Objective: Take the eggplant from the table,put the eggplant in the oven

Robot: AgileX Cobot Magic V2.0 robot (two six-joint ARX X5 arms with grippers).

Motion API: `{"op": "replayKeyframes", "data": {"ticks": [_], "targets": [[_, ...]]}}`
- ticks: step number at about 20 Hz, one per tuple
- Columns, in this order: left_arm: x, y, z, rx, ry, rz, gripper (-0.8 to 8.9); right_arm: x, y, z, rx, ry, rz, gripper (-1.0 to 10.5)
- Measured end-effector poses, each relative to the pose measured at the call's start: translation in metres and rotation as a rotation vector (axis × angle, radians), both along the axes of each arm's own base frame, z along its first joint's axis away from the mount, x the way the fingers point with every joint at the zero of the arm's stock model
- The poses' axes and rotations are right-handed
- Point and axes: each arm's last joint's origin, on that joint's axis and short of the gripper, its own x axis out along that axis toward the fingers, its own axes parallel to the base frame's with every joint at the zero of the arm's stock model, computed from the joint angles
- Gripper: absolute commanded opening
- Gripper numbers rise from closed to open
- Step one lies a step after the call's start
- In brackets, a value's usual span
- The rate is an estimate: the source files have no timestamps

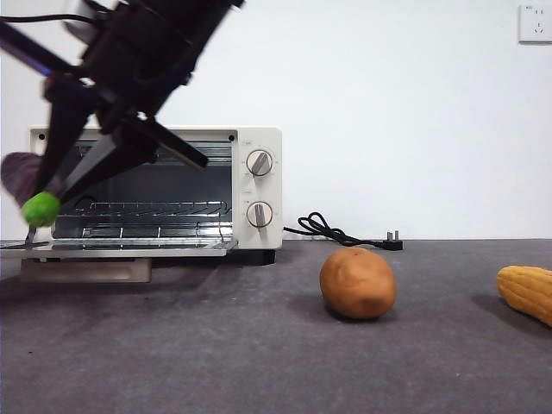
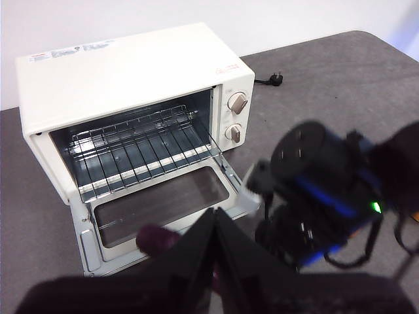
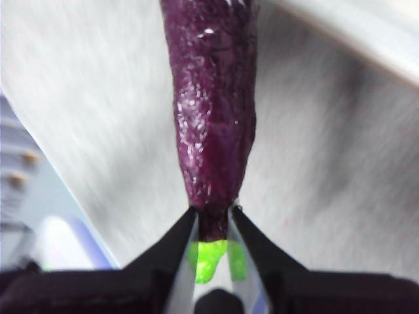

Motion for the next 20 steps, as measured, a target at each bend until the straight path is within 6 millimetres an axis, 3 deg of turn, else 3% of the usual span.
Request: {"op": "replayKeyframes", "data": {"ticks": [10, 20], "targets": [[0.000, 0.000, 0.000, 0.000, 0.000, 0.000, -0.06, 0.063, -0.040, 0.010, 0.169, 0.051, -0.204, -0.1], [0.000, 0.000, 0.000, 0.000, 0.000, 0.000, -0.06, 0.085, -0.056, 0.014, 0.263, 0.088, -0.270, -0.1]]}}
